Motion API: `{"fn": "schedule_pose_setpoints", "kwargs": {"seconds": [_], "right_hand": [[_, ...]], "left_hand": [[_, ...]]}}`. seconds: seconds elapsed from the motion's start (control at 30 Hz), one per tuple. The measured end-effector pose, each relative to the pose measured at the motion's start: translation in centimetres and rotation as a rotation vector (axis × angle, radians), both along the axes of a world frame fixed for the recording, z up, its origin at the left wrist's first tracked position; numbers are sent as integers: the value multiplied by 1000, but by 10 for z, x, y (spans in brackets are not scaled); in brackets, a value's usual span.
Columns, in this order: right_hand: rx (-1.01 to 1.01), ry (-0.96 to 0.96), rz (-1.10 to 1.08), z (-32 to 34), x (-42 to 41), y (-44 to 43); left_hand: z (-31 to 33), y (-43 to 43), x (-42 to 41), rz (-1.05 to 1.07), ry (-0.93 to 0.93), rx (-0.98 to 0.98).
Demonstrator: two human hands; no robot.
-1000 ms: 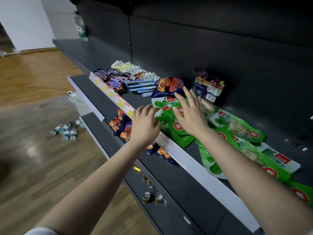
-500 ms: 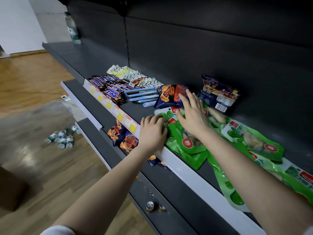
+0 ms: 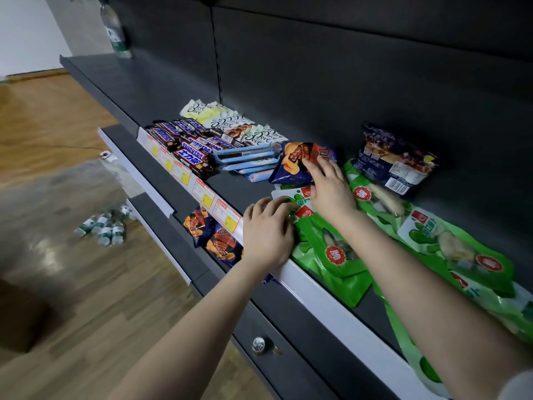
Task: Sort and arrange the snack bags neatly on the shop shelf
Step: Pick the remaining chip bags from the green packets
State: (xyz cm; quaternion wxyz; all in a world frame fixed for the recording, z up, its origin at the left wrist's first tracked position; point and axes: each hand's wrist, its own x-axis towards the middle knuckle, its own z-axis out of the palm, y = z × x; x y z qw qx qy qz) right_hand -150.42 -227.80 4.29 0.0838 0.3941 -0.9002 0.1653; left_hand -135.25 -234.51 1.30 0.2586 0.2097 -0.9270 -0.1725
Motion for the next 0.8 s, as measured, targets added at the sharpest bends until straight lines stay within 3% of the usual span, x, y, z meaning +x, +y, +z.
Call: {"fn": "schedule_pose_setpoints", "kwargs": {"seconds": [0.47,0.8], "right_hand": [[-127,7,-12,-4,2,4],[-219,15,-3,-4,6,4]], "left_hand": [[7,-2,3,-26,-102,64],[30,-40,-23,-100,7,141]]}}
